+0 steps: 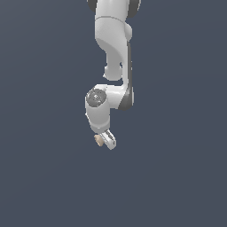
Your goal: Pick up the object and move it to a goal position.
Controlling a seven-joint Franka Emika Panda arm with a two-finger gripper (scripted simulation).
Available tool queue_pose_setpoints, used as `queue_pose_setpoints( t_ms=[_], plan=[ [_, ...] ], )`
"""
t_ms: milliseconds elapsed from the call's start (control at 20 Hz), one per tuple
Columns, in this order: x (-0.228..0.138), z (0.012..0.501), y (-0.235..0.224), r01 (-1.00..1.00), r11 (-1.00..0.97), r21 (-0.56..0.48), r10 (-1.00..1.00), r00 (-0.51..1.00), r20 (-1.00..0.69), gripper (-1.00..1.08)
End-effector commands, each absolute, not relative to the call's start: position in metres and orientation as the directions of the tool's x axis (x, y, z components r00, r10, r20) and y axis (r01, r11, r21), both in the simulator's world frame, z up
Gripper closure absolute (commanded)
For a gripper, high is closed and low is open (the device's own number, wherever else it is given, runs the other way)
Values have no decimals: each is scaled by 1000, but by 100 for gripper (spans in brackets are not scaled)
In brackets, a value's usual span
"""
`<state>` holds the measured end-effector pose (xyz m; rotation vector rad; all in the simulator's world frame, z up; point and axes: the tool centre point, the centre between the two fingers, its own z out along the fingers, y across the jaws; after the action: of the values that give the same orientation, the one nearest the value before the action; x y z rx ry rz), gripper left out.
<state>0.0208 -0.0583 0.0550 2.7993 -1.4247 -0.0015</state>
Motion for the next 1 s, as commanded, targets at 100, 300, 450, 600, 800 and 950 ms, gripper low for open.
queue_pose_setpoints(
  t_ms=[100,300,450,600,800,950],
  plan=[
    [24,69,-58,-808,-589,0,-808,589,0,108],
    [30,91,-57,-808,-589,0,-808,589,0,108],
    [35,114,-56,-809,-588,0,-809,588,0,108],
    [42,142,-55,-809,-588,1,-809,588,1,108],
    [52,183,-54,-809,-588,1,-809,588,1,108],
    [61,214,-53,-809,-588,1,-809,588,1,108]
  ],
)
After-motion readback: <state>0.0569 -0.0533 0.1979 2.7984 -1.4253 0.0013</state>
